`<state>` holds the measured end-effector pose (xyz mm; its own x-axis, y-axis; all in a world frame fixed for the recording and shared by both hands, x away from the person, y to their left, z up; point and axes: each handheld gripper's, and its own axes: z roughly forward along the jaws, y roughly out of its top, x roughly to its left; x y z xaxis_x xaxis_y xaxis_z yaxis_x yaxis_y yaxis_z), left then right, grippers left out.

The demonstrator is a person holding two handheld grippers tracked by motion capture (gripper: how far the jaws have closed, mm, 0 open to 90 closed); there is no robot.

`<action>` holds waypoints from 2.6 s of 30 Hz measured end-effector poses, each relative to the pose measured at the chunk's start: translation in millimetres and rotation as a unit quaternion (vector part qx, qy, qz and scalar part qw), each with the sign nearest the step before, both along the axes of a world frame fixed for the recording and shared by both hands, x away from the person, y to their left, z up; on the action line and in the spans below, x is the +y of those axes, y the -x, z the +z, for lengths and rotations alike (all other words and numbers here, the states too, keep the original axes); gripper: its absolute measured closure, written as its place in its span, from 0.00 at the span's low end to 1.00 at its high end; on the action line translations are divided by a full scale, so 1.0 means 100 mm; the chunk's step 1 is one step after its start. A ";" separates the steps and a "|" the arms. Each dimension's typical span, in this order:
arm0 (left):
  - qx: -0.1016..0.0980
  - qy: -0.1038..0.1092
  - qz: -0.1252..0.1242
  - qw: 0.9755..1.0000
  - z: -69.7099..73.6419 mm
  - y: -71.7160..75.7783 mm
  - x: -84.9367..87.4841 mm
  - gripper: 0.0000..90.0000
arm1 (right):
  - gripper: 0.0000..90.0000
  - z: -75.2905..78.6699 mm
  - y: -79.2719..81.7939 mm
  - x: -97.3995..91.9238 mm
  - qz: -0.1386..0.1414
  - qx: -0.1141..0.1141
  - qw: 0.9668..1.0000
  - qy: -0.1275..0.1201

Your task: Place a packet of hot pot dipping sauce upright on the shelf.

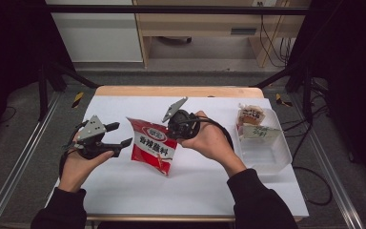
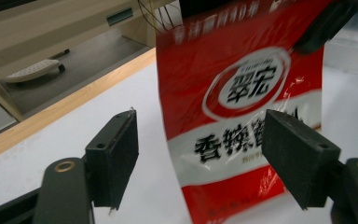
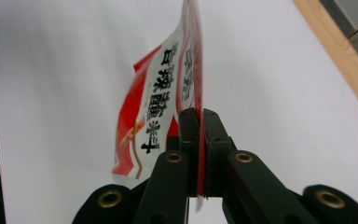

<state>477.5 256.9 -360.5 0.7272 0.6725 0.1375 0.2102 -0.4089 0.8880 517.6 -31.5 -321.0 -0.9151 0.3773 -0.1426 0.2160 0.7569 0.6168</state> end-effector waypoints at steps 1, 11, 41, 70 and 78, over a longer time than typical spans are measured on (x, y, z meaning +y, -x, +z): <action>0.001 0.001 0.001 1.000 -0.02 0.00 0.01 0.27 | 1.00 0.05 0.00 -0.01 0.001 -0.002 1.000 -0.001; 0.016 0.007 0.034 0.999 -0.21 -0.02 0.18 0.17 | 1.00 0.27 0.02 -0.11 0.000 -0.011 1.000 0.017; 0.083 -0.062 0.073 0.992 -0.86 -0.05 0.21 0.09 | 1.00 0.73 0.24 -0.69 -0.001 -0.050 0.998 0.042; 0.086 -0.049 0.094 0.991 -0.85 -0.07 0.32 0.09 | 1.00 1.14 0.49 -1.49 -0.059 -0.094 0.994 0.023; 0.087 -0.045 0.096 0.991 -0.85 -0.07 0.34 0.09 | 1.00 1.18 0.59 -1.81 -0.091 -0.097 0.991 0.018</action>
<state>484.5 290.7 -445.8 0.6042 0.7920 0.0871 0.4382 -0.4216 0.7939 458.5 -212.0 -203.0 -0.7862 0.5250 -0.3259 0.2304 0.7384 0.6337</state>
